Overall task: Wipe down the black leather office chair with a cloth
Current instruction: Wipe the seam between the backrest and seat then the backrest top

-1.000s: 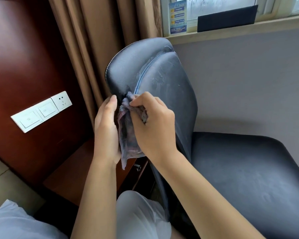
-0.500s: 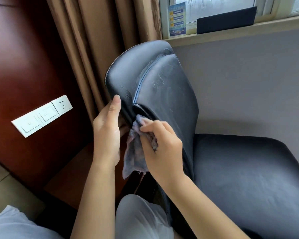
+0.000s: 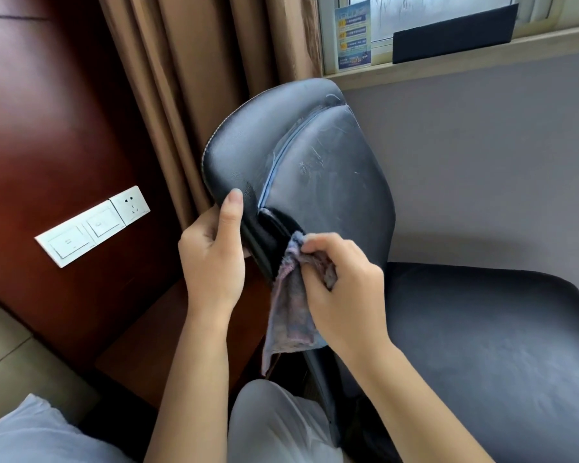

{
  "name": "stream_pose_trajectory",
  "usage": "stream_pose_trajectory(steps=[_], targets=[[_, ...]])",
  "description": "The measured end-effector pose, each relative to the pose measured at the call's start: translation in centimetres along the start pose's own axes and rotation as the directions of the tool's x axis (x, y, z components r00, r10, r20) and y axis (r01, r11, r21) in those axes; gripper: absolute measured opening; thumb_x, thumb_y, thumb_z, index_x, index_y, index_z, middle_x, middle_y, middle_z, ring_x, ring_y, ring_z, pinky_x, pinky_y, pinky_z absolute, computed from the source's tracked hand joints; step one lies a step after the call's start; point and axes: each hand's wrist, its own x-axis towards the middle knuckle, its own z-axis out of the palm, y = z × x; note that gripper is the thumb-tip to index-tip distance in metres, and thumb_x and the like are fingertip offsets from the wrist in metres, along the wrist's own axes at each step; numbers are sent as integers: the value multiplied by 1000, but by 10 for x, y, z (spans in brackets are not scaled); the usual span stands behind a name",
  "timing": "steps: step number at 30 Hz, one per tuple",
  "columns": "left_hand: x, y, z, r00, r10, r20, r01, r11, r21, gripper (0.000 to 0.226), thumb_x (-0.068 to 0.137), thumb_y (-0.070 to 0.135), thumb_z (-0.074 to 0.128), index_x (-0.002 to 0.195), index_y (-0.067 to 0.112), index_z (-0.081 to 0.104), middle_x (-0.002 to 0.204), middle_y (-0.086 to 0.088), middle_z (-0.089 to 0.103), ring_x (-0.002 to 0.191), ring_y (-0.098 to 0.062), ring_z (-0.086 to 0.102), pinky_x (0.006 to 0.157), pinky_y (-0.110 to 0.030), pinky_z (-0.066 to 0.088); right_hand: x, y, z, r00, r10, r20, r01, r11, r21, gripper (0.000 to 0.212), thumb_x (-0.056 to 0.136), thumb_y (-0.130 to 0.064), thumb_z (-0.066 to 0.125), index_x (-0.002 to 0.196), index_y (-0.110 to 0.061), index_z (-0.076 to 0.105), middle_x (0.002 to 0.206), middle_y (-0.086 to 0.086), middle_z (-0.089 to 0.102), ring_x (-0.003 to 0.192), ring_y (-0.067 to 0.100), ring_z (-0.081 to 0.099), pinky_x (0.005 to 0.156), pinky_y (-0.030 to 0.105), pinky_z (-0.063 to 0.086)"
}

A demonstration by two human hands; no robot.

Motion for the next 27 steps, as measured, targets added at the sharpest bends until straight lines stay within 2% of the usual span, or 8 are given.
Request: stream_pose_trajectory(steps=[3, 6, 9, 13, 17, 20, 24, 27], targets=[[2, -2, -2, 1000, -1, -15, 2, 999, 46, 50, 74, 62, 51, 58, 15, 55, 61, -10, 43, 66, -22, 45, 56, -41, 55, 1, -4, 5, 999, -8, -31, 11, 997, 71, 19, 75, 2, 68, 88, -11, 69, 91, 4, 66, 86, 10, 64, 81, 12, 48], [5, -2, -7, 1000, 5, 6, -5, 997, 76, 58, 76, 62, 52, 57, 7, 48, 56, -15, 40, 62, -23, 42, 64, -59, 52, 24, -20, 17, 997, -71, -42, 76, 989, 126, 20, 73, 6, 65, 88, -7, 70, 88, 6, 66, 85, 15, 65, 78, 14, 48], [4, 2, -8, 1000, 21, -15, -19, 994, 110, 50, 81, 56, 52, 46, 22, 42, 47, 8, 33, 58, -14, 36, 56, -45, 47, 35, -27, 21, 988, -155, -23, 157, 982, 102, 20, 72, 7, 64, 88, -5, 69, 87, 4, 66, 85, 22, 65, 76, 22, 49], [-3, 0, -3, 993, 109, -45, -100, 982, 162, 49, 88, 45, 50, 43, 26, 43, 40, 8, 31, 48, -7, 27, 52, -27, 26, 29, -13, 13, 950, -302, 74, 297, 952, 68, 14, 80, 6, 58, 89, -1, 65, 103, -9, 55, 93, 22, 60, 82, 18, 46], [-3, -3, -3, 991, 123, -56, -111, 976, 188, 51, 88, 47, 50, 44, 24, 39, 41, 6, 28, 49, -8, 24, 51, -32, 26, 28, -11, 11, 925, -369, 88, 363, 929, 75, 14, 83, 4, 48, 82, -1, 62, 105, -5, 62, 92, 22, 57, 78, 24, 48], [-1, -5, -3, 994, 88, -60, -77, 985, 155, 53, 83, 56, 50, 49, 17, 38, 43, 8, 28, 51, -10, 27, 51, -44, 40, 40, -10, 10, 899, -401, 174, 395, 916, 72, 18, 77, 11, 48, 81, -2, 60, 99, -7, 62, 92, 25, 57, 74, 32, 50], [0, -4, -2, 993, 97, -65, -84, 981, 175, 53, 83, 56, 49, 45, 22, 36, 39, 9, 29, 46, -7, 26, 50, -43, 36, 54, -5, 12, 968, -199, 153, 190, 979, 76, 23, 75, -1, 42, 83, -11, 61, 95, -1, 60, 97, 22, 60, 75, 38, 50], [0, -5, -2, 993, 90, -78, -77, 985, 154, 53, 86, 50, 52, 44, 22, 36, 40, 8, 29, 46, -6, 27, 50, -39, 32, 49, -7, 11, 922, -330, 204, 322, 944, 74, 24, 73, 12, 46, 78, -8, 59, 94, -4, 65, 94, 24, 58, 68, 38, 50]])
